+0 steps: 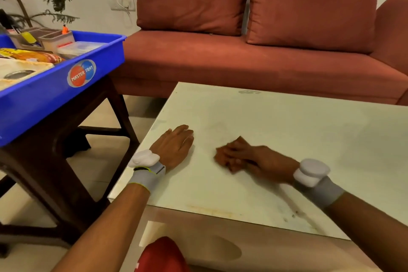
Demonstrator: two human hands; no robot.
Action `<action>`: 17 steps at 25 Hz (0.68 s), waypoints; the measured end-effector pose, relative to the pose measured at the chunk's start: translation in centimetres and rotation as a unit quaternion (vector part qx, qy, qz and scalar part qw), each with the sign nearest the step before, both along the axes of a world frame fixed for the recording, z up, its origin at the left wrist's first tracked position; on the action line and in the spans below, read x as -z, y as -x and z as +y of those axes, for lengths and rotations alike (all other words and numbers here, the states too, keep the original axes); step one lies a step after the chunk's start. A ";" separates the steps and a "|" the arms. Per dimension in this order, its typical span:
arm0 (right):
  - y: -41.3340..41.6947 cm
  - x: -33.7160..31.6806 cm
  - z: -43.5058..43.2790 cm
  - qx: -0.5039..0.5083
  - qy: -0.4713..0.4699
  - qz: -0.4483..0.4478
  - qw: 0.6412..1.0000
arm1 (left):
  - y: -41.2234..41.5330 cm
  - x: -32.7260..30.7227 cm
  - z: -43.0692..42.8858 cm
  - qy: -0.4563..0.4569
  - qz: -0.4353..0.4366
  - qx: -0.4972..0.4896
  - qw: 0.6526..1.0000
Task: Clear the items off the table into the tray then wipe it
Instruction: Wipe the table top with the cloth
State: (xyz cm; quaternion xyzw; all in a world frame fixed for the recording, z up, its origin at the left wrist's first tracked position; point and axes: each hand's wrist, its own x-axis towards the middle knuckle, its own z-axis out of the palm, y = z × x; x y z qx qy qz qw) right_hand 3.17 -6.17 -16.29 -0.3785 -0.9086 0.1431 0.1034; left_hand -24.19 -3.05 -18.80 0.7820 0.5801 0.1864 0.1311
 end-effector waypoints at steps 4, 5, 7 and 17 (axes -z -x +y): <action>6.9 -0.1 5.1 0.070 0.010 0.008 0.997 | -0.1 0.3 0.4 0.007 -0.069 -0.047 0.996; 9.2 0.2 3.7 0.018 0.017 0.029 0.999 | 0.0 0.3 0.6 0.006 -0.094 -0.053 0.994; 10.0 1.1 -0.3 -0.064 0.021 0.044 0.997 | 0.5 0.2 0.8 0.025 -0.112 -0.053 0.992; 9.9 -0.2 0.1 -0.006 0.040 0.056 0.998 | -0.1 -0.3 -0.1 0.008 -0.042 -0.021 0.999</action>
